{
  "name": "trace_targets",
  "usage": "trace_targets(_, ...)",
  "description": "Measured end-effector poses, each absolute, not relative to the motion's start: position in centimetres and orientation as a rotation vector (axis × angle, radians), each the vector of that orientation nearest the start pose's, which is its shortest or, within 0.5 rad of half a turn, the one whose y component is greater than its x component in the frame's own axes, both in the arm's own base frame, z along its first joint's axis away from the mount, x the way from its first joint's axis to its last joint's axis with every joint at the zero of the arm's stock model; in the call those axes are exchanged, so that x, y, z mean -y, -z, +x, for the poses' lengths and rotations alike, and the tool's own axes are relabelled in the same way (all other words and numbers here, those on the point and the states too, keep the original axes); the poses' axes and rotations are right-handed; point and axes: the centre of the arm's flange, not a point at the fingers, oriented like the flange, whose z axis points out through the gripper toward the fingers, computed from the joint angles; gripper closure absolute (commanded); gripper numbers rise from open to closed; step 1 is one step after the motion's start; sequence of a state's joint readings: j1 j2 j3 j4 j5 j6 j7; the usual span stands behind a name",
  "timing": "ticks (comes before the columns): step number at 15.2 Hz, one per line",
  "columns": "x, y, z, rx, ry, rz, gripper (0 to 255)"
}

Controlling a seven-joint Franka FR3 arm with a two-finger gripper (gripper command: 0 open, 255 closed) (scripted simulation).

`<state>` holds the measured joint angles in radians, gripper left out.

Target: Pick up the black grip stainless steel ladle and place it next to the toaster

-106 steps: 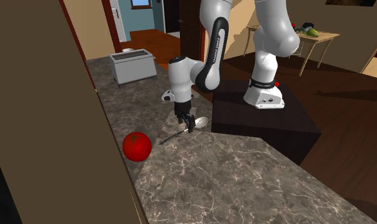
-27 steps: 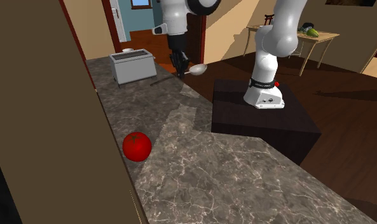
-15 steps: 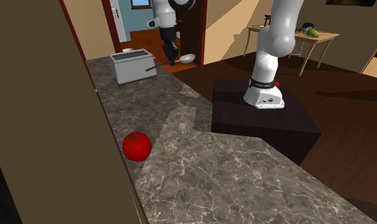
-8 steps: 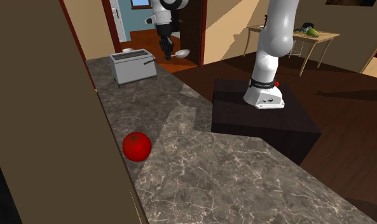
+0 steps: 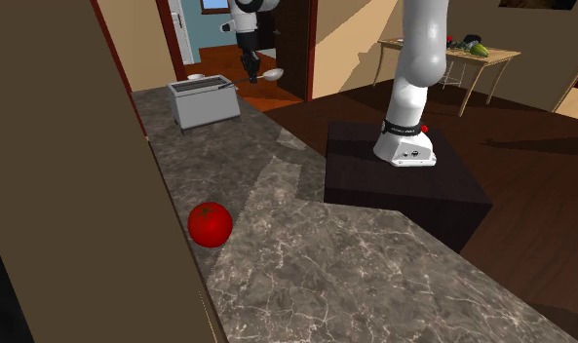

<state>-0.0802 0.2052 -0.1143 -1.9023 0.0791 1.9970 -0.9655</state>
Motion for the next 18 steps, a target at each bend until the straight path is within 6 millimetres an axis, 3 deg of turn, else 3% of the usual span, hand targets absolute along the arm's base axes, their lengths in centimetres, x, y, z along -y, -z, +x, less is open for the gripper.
trace_targets(7,18.8,-38.5,62.7,1.093,-0.1,-2.838,255)
trace_targets(18,19.5,-32.8,63.0,1.095,-0.101,-2.837,255)
